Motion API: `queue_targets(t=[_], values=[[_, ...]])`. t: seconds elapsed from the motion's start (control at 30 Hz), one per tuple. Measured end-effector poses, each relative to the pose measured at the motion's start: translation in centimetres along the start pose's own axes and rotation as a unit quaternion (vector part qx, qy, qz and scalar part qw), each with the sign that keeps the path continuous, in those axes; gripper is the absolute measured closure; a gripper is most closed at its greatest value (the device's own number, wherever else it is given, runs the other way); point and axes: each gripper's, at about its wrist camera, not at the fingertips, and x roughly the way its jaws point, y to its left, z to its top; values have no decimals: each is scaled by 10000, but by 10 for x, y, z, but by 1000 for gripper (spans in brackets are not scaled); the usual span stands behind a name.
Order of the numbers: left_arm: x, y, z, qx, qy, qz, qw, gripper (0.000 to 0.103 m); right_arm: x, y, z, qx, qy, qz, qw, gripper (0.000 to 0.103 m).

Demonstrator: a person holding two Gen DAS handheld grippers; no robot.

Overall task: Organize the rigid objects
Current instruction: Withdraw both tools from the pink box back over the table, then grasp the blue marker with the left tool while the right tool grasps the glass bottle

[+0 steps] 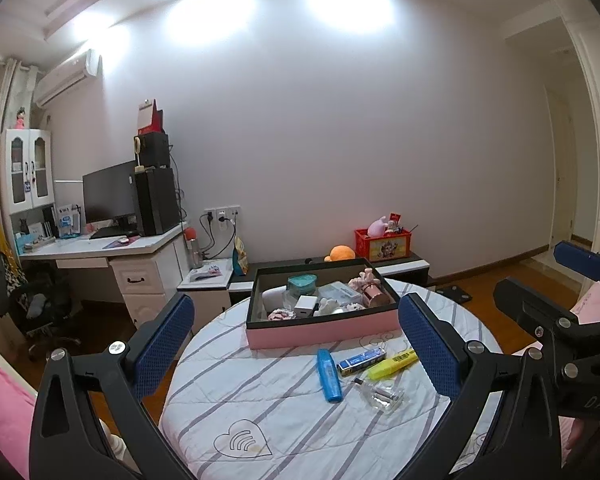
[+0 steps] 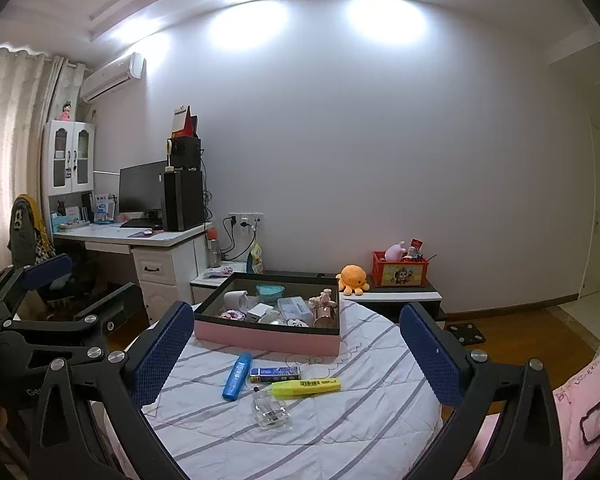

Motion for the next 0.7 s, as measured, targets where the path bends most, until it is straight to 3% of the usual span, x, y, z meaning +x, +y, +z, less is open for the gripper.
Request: queue_targets(t=[0.37, 0.5, 0.7], values=[[59, 15, -42, -144, 1005, -48, 9948, 0, 41, -13, -27, 123, 618, -57, 9980, 0], [85, 24, -67, -225, 1477, 32, 9888, 0, 72, -20, -53, 156, 1132, -105, 9934, 0], [114, 35, -95, -253, 2008, 147, 9792, 0, 135, -14, -102, 176, 2231, 170, 9745, 0]])
